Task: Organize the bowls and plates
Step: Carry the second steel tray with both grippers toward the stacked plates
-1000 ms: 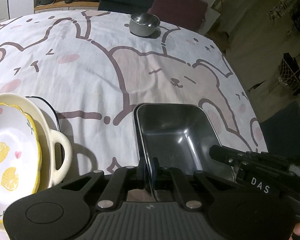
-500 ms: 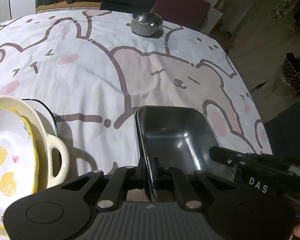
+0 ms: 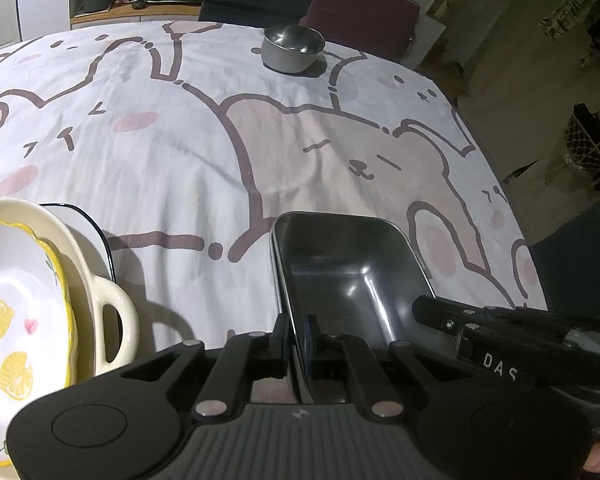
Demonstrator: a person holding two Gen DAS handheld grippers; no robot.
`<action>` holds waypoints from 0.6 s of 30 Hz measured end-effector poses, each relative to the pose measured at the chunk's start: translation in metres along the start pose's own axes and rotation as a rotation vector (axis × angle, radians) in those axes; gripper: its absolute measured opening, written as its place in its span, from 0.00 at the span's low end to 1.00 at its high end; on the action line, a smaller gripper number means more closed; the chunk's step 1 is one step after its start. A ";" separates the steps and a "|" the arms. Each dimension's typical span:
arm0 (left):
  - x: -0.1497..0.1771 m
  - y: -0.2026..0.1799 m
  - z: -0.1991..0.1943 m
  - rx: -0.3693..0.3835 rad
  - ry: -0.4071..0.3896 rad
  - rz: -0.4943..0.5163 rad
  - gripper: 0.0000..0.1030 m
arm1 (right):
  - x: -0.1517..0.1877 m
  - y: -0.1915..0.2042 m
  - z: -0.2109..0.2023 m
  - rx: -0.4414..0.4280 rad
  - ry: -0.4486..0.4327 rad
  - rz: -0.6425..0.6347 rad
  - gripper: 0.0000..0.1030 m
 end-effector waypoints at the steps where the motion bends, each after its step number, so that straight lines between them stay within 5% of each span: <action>1: 0.000 0.000 0.000 0.001 0.000 0.001 0.07 | 0.000 0.000 0.000 0.000 0.001 0.000 0.05; 18: 0.001 -0.002 0.002 -0.037 -0.004 0.080 0.07 | 0.002 -0.002 0.005 0.014 0.025 -0.002 0.04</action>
Point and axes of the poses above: each gripper's, at about its wrist camera, not at the fingertips, and z roughly the way its jaws point, y to its left, x to its underside, the point moved 4 cm from there along z, roughly the way its jaws point, and after that the axes turned 9 degrees about -y, right-handed, at the moved point
